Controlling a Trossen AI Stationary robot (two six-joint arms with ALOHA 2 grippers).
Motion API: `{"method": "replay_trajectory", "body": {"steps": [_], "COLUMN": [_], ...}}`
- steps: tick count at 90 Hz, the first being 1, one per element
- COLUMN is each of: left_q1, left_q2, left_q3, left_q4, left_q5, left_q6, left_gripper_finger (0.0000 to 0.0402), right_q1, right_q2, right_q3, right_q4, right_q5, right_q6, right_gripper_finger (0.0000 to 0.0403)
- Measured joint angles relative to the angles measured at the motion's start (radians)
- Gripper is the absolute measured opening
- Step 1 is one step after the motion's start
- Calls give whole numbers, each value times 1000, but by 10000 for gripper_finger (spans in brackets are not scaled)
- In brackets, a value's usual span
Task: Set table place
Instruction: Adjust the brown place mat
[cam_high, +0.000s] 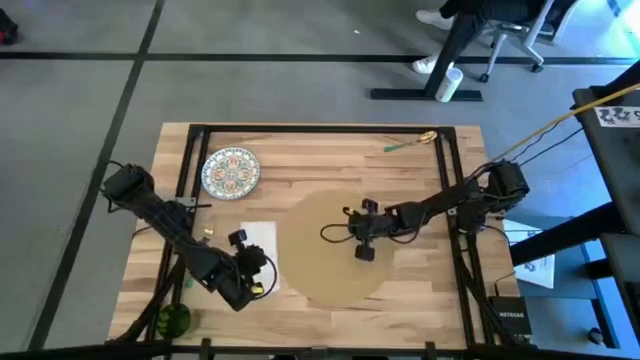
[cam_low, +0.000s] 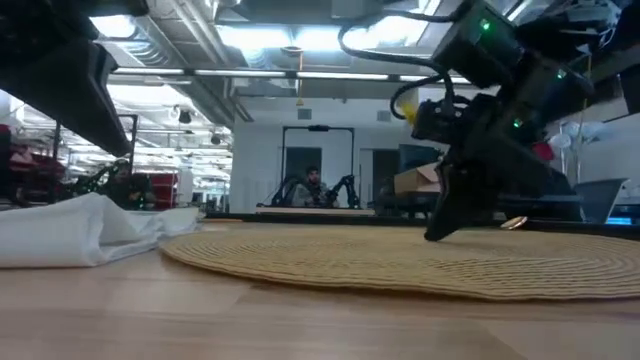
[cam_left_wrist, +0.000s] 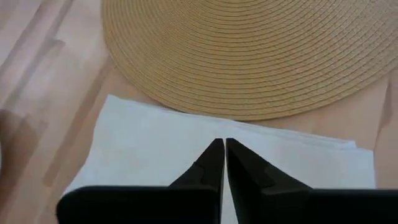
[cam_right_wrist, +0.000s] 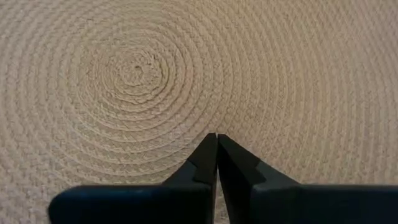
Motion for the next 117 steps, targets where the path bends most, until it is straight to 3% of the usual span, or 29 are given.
{"method": "replay_trajectory", "body": {"steps": [38, 86, 117], "left_q1": [0, 0, 0], "left_q2": [0, 0, 0], "left_q3": [0, 0, 0], "left_q4": [0, 44, 63], "left_q5": [0, 0, 0], "left_q6": [-5, 31, 53], "left_gripper_finger": [0, 0, 0], "right_q1": [2, 82, 79], "right_q2": [-2, 2, 0], "right_q3": [0, -4, -2], "right_q4": [-70, 22, -10], "right_q5": [-2, -25, -20], "right_q6": [47, 47, 65], "right_gripper_finger": [0, 0, 0]}}
